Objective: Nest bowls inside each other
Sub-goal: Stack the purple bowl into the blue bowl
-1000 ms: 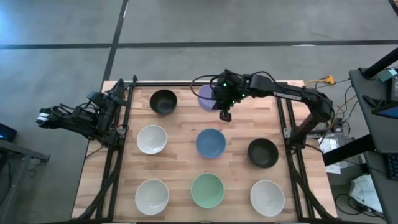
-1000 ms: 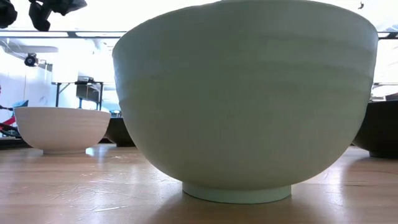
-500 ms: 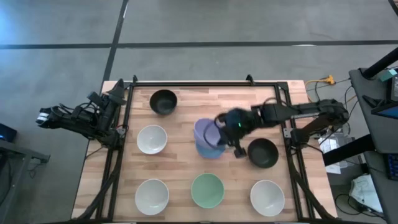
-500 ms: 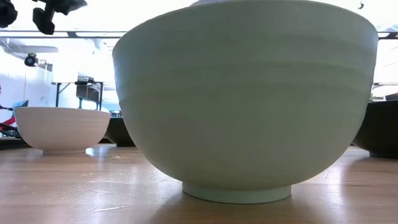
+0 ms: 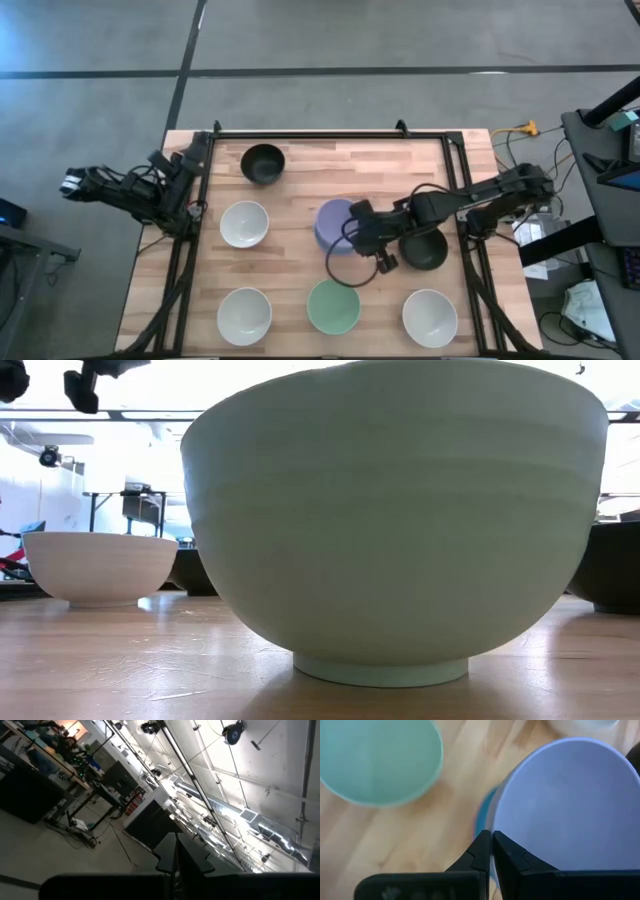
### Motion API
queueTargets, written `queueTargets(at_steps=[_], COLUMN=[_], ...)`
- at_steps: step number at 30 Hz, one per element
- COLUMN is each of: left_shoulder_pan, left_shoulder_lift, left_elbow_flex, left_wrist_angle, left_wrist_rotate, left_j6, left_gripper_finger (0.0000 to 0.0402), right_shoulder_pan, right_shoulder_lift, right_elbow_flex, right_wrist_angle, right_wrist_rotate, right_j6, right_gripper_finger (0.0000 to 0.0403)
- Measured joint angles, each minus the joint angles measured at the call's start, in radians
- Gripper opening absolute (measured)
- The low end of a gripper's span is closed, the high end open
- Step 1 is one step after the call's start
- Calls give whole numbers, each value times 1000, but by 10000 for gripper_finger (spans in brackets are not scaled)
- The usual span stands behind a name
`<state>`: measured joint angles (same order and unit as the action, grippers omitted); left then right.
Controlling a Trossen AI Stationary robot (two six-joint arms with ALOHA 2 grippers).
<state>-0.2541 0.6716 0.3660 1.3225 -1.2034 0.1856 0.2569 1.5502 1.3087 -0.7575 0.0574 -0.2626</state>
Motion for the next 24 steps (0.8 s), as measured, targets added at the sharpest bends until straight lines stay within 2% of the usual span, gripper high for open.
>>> queueTargets(at_steps=[24], left_shoulder_pan=[-42], left_shoulder_lift=[66], left_elbow_flex=[0], left_wrist_angle=[1], left_wrist_rotate=[0], left_j6=[-51], left_gripper_finger=[0], right_shoulder_pan=[-2], right_shoulder_lift=[155], right_elbow_flex=[11], right_wrist_angle=[-4], right_wrist_rotate=[51], right_j6=[-43], right_gripper_finger=[10])
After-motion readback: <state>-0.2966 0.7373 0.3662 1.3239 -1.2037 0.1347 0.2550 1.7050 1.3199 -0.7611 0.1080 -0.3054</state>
